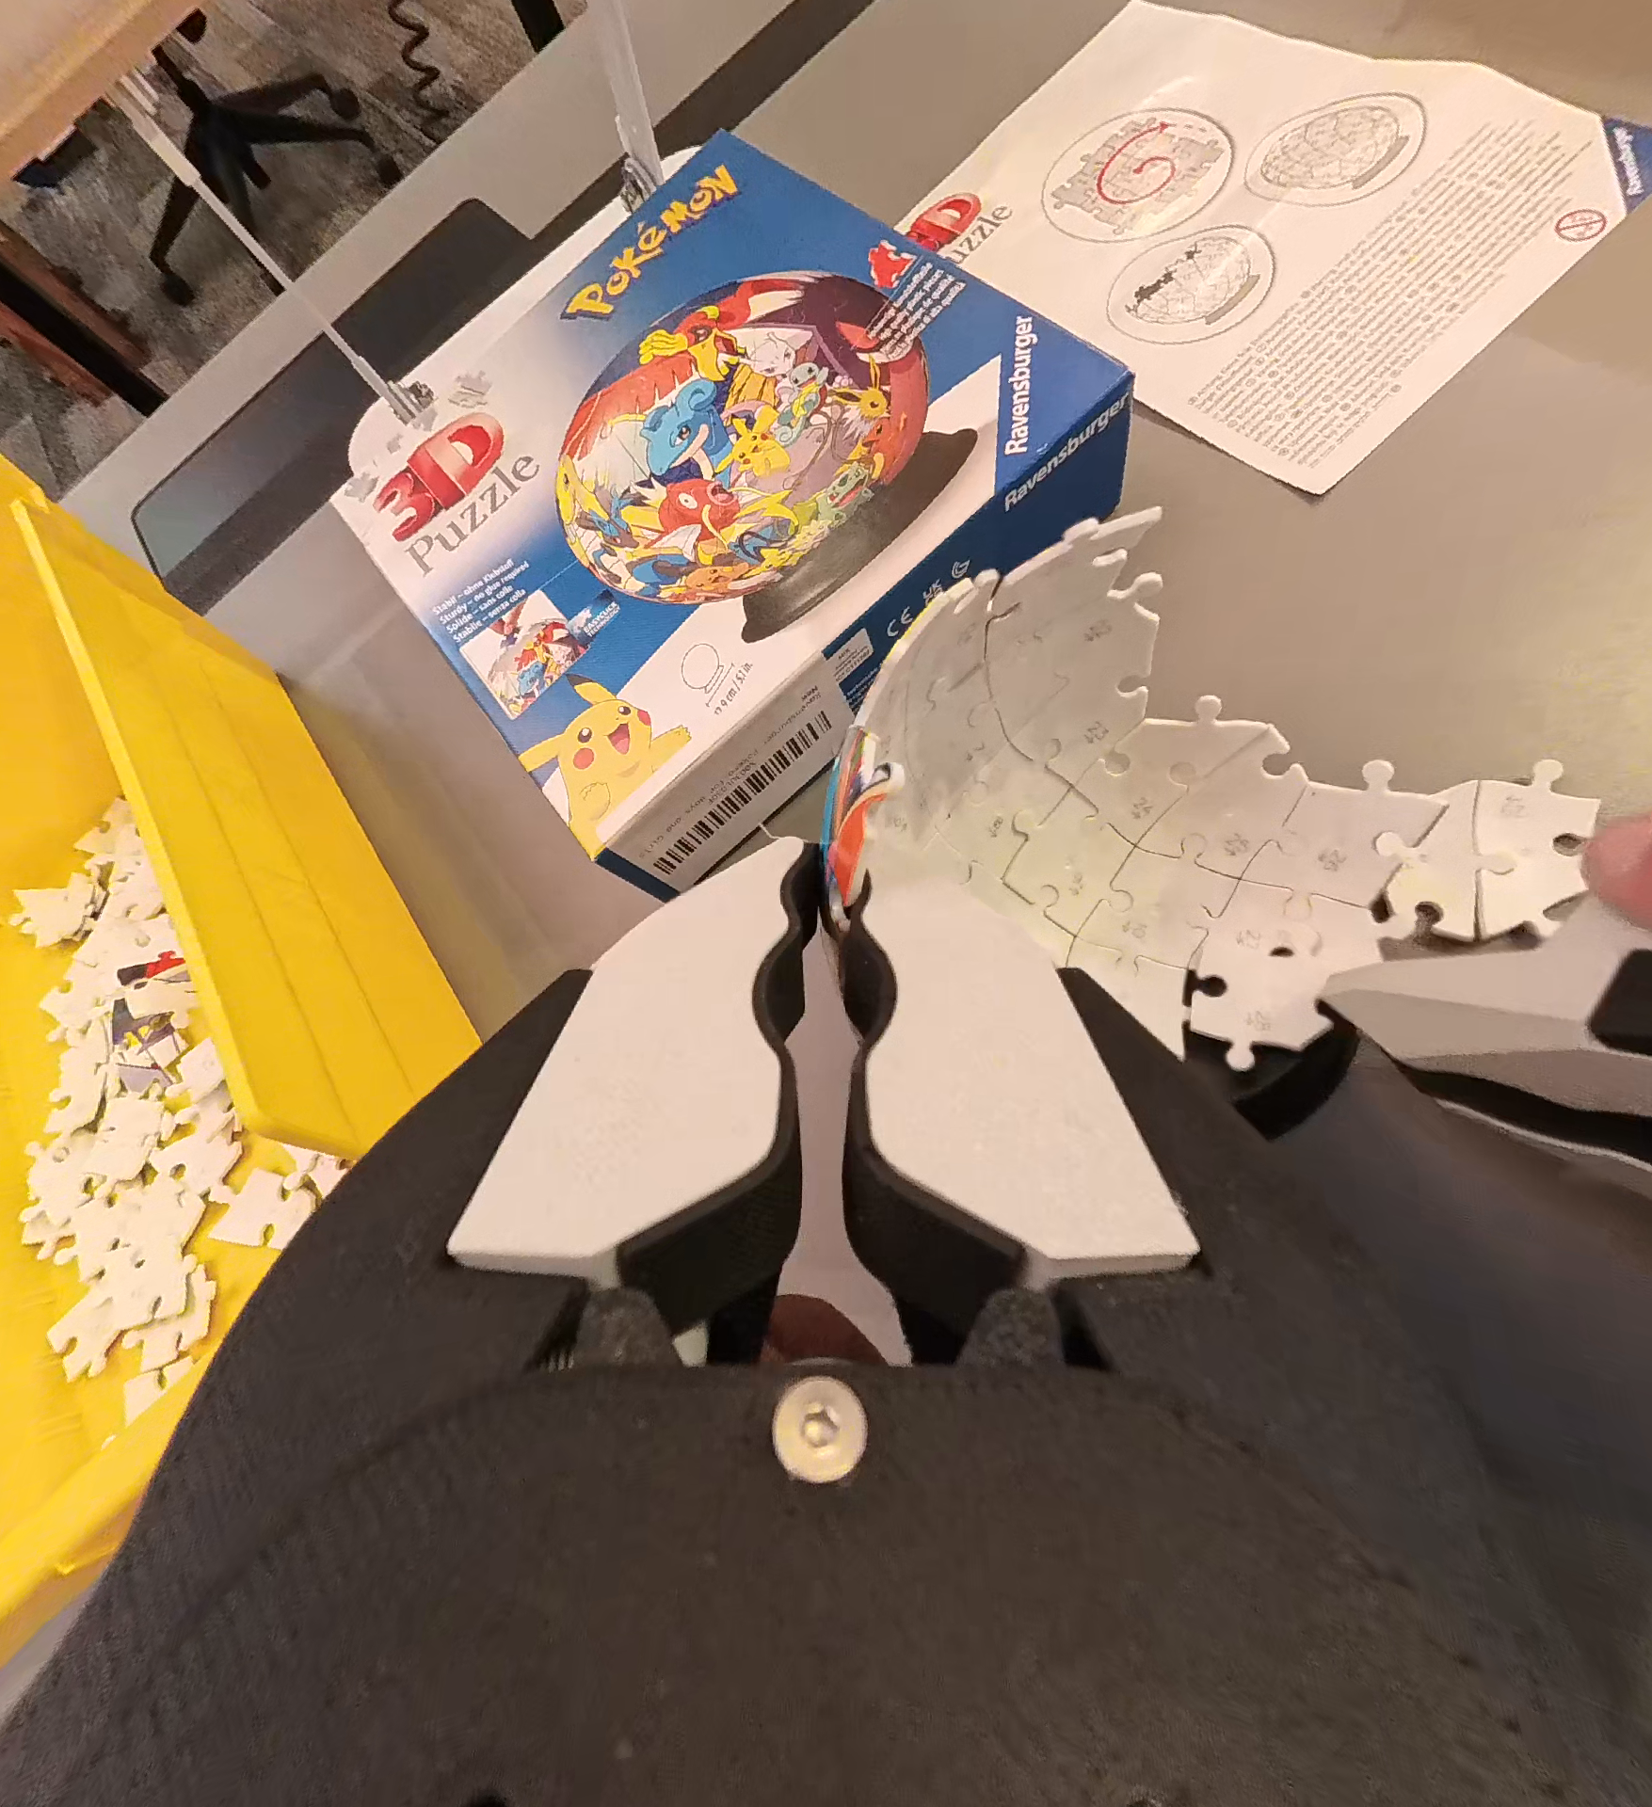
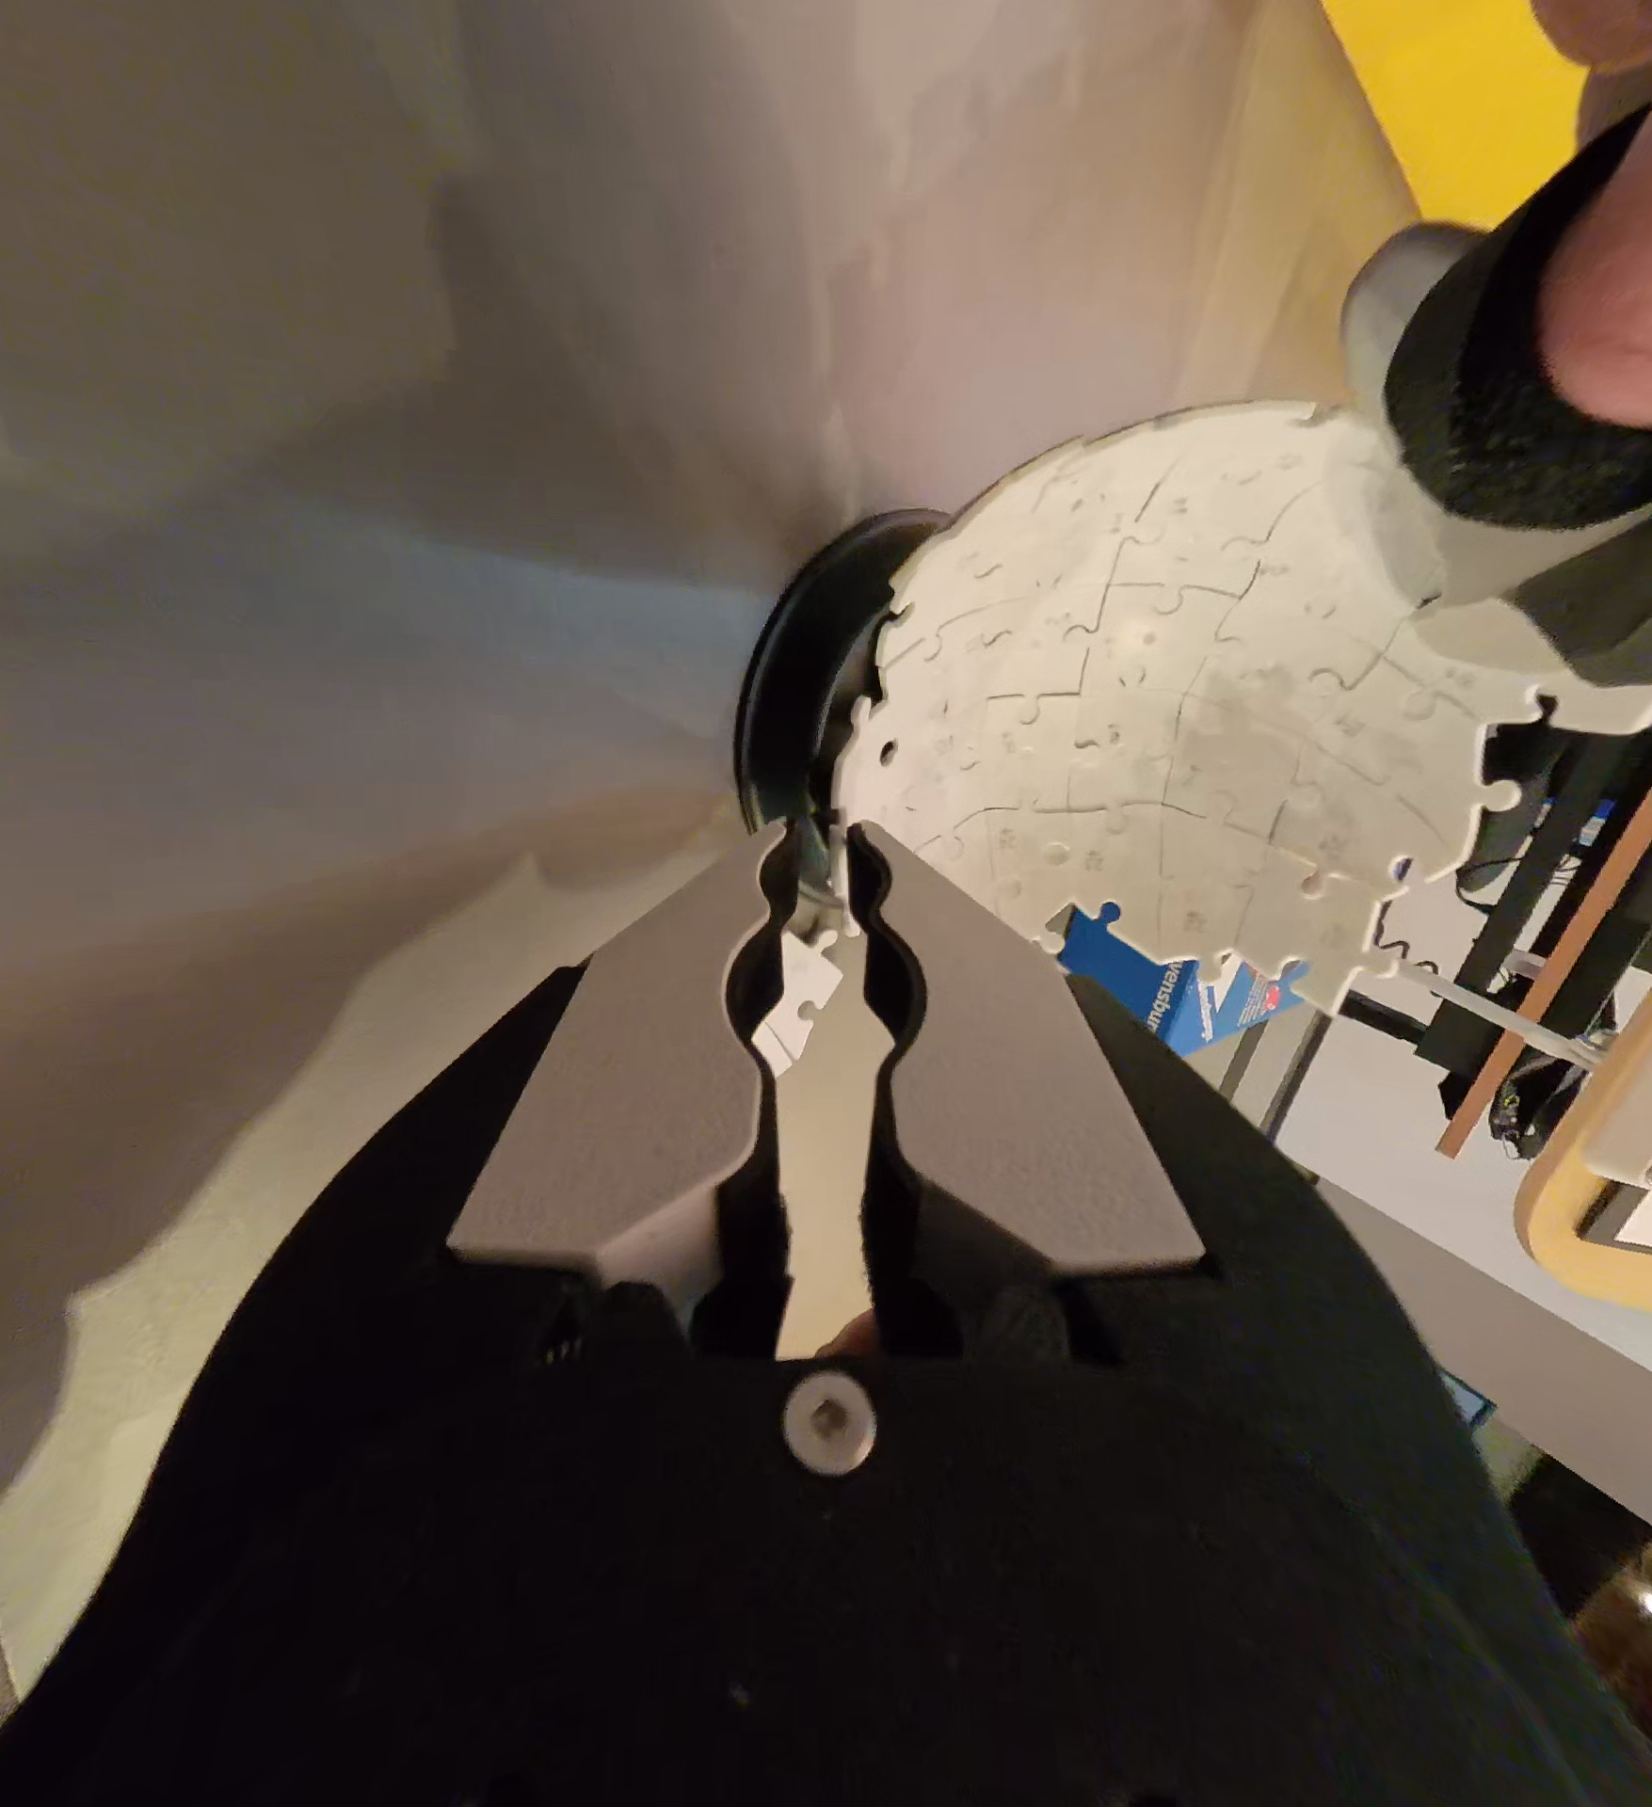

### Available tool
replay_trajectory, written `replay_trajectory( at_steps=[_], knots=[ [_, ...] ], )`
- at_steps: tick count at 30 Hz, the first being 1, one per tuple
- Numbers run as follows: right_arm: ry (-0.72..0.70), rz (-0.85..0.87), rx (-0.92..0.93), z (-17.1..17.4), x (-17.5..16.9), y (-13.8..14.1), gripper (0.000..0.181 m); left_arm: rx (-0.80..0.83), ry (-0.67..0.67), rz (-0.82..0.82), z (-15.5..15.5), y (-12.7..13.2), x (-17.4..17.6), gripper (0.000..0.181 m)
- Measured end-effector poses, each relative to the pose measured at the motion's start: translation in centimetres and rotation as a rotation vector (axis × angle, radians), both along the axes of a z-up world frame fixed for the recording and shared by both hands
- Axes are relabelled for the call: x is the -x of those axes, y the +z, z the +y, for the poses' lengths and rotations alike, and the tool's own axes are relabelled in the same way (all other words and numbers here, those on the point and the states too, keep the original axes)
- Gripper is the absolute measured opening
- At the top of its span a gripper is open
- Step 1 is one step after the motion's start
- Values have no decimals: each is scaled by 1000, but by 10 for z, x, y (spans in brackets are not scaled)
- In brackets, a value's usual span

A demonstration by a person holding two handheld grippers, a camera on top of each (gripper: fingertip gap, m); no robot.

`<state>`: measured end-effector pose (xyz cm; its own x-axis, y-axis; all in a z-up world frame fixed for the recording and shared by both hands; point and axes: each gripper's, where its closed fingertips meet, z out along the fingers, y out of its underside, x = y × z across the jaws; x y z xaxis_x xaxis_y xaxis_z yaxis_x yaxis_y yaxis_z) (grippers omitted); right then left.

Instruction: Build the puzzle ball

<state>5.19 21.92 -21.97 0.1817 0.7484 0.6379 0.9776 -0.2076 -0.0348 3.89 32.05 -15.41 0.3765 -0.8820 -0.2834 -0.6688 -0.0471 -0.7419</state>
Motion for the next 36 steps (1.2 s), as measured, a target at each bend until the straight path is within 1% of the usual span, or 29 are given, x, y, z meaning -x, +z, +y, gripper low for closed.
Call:
replay_trajectory(
  at_steps=[7, 10, 12, 15, 19, 20, 21, 23, 27, 28, 30, 33, 36],
  knots=[
    [3, 25, -1, 2, 0, -1, 2, -10, -2, -1, -1, 0, -1, 2],
    [13, 51, -11, 1, 1, 4, 2, -17, -4, -1, -1, 0, -2, 2],
    [17, 87, -15, 1, 3, 10, 6, -23, -5, -3, 0, 1, -2, 2],
    [-38, 204, -10, 6, 6, 16, 17, -27, -7, -7, 0, 2, -3, 2],
    [-156, 317, 51, 13, 5, 6, 38, -38, -11, -5, 0, 2, -4, 2],
    [-173, 357, 84, 13, 9, 3, 46, -39, -12, -5, 0, 2, -4, 2],
    [-193, 399, 121, 11, 12, -1, 49, -40, -14, -7, 0, 2, -4, 2],
    [-221, 462, 181, 10, 16, -6, 50, -42, -17, -5, -1, 2, -5, 2],
    [-251, 535, 274, 7, 18, -9, 55, -42, -16, -8, 0, 2, -5, 2],
    [-258, 552, 292, 6, 19, -10, 52, -45, -15, -9, 0, 2, -5, 2],
    [-274, 593, 326, 4, 21, -10, 57, -47, -15, -10, 1, 2, -5, 2],
    [-276, 620, 327, 4, 20, -10, 54, -47, -14, -14, 1, 2, -5, 2],
    [-260, 614, 301, 4, 19, -11, 55, -58, -15, -15, 1, 2, -5, 2]
  ],
)
